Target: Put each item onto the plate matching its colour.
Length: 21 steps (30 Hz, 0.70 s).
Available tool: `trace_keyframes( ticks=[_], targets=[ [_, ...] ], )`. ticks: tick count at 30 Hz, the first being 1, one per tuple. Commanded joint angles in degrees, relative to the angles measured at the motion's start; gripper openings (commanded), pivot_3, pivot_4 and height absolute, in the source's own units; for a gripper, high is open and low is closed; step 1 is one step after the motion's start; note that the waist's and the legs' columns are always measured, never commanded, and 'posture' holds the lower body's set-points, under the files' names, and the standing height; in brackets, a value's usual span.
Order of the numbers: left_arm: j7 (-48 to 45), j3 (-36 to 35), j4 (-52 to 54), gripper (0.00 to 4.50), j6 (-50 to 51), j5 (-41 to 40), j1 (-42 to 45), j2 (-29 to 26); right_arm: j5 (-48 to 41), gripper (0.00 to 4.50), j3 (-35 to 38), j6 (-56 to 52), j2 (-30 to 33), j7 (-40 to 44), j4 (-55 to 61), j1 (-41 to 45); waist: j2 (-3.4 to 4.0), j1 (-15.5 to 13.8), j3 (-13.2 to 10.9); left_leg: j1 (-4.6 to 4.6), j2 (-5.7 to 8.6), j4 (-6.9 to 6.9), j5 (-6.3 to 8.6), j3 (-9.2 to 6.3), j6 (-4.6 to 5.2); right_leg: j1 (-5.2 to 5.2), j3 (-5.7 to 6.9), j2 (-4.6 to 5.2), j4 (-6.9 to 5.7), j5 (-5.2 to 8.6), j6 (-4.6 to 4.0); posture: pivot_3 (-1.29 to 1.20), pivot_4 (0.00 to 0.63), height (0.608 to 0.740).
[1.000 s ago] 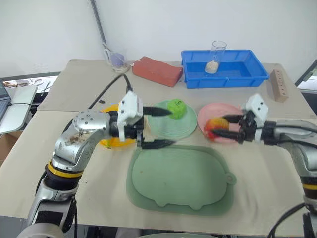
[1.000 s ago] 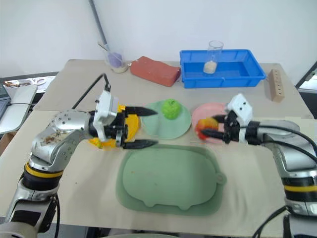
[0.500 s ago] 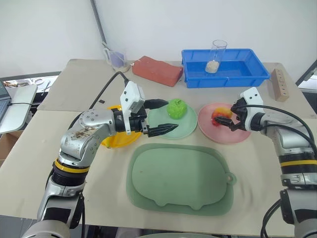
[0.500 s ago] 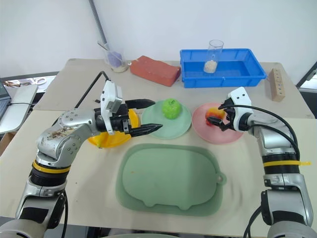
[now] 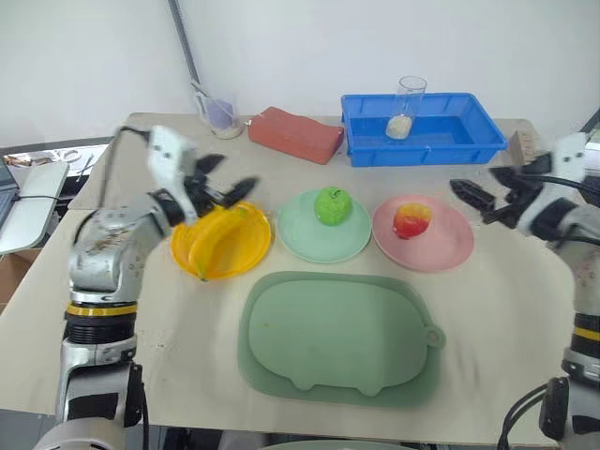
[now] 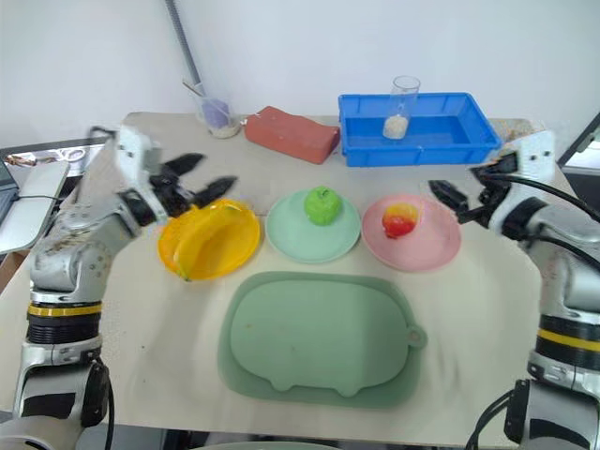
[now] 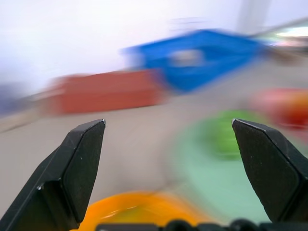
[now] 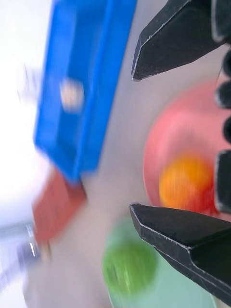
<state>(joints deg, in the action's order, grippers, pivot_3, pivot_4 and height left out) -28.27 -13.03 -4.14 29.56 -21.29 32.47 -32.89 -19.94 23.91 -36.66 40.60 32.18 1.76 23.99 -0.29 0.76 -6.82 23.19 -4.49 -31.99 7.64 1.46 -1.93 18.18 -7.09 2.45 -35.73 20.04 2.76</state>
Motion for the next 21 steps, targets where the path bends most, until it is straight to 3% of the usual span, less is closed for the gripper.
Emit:
trace_keyframes(
  ticks=[1,8,21],
  targets=[
    [8.44,-6.07,-8.65,4.5,-8.54,5.63,-1.4,-1.88,5.24,4.48,2.48,8.2,-0.92,-7.08,-2.5,-2.47,0.0,0.17,0.02,-0.02,0.0,0.01,0.0,0.0,0.0,0.01,-0.02,0.01,0.01,0.0,0.0,0.0,0.15,0.74],
    [15.68,-13.8,-25.25,4.5,-18.88,7.35,-4.25,-3.52,12.37,4.48,3.94,21.01,-2.69,-20.14,-16.43,-4.74,0.02,-0.01,0.02,-0.03,0.01,0.08,-0.01,0.07,-0.03,0.1,-0.03,0.05,-0.01,0.0,-0.01,0.0,0.15,0.74],
    [19.21,-15.32,-35.62,4.5,-25.06,7.25,-6.2,-3.27,12.55,4.48,3.98,28.15,-6.3,-28.9,-25.82,-5.77,-0.01,0.27,0.04,-0.06,0.01,0.18,-0.09,0.08,-0.17,0.04,-0.01,0.06,-0.05,0.0,0.0,0.0,0.15,0.74]
  ],
)
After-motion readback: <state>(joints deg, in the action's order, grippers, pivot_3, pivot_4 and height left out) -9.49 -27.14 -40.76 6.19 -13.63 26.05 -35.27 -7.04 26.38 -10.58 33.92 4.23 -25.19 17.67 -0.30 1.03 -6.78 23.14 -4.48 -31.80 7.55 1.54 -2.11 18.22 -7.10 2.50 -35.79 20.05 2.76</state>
